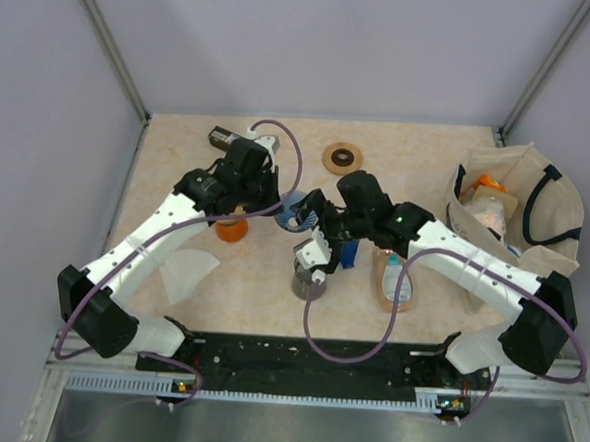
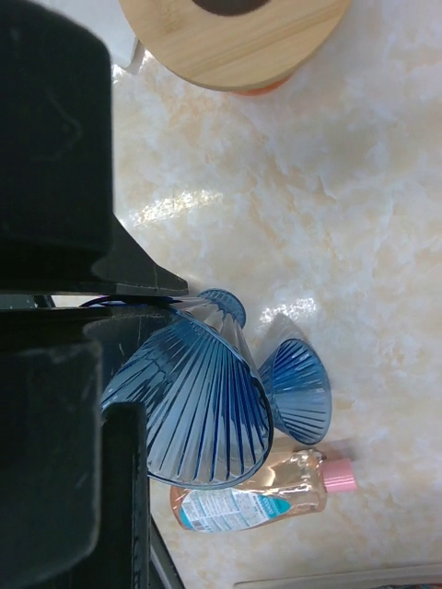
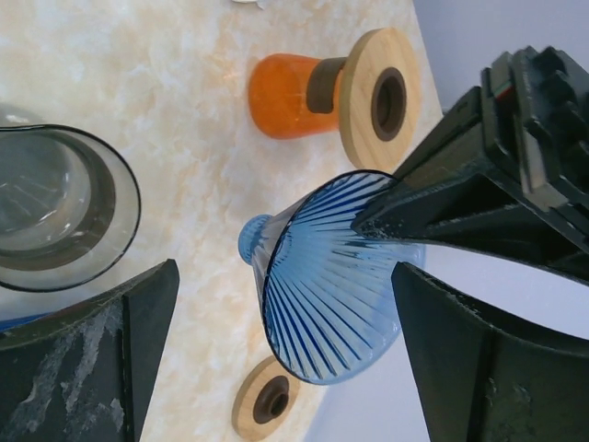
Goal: Place the coffee filter in the dripper
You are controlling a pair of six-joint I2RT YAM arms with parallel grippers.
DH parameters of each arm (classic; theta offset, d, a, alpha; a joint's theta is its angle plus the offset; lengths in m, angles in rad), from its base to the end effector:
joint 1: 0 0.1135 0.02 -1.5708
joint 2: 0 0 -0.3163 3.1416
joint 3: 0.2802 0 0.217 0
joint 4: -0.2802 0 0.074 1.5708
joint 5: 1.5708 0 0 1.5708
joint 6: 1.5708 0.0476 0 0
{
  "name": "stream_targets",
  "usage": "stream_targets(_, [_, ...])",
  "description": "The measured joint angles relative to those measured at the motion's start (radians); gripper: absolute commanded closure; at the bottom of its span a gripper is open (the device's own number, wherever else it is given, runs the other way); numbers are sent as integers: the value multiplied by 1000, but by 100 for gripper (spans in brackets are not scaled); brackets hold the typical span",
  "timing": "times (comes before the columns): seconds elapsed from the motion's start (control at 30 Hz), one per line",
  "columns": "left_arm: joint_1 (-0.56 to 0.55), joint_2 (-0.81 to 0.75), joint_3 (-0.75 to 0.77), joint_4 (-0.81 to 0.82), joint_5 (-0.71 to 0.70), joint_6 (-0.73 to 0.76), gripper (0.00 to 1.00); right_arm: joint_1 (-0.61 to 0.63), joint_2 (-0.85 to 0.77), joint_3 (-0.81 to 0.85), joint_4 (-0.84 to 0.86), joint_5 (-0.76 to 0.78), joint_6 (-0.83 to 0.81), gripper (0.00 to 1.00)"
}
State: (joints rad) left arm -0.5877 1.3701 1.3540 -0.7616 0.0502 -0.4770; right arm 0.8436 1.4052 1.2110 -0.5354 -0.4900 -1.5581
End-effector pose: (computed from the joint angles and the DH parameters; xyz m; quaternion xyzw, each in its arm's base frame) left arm 0.2092 -0.1423 0.3948 0.0607 0.9202 -0.2159 0.3209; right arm 0.1631 0.2170 0.3668 -0.8615 0.2279 0.0689 0.4485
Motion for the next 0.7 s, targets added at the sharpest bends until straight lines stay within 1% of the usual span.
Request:
stream_targets(0.2, [0,-28,0,2,-82,-18,100,0,-68,-75,139,-2,67,1])
stream_targets(0.3, [5,-60,0,0,-141,-21,100,0,-127,-132,227,-2,146,1])
stream_targets(0.4, [25,-94,0,-4,-185,-22,100,0,-174,-175,337,12,268,1])
stream_targets(0.5, [69,-131,0,-10,-217,-23,100,-2,-195,-198,457,62,421,1])
stream_targets(0.63, [172,-177,-3,-20,-213,-29,100,-15,-201,-225,611,182,612,1])
stream_targets(0.7, [232,-203,-18,-17,-199,-34,100,-32,-201,-263,721,285,726,1])
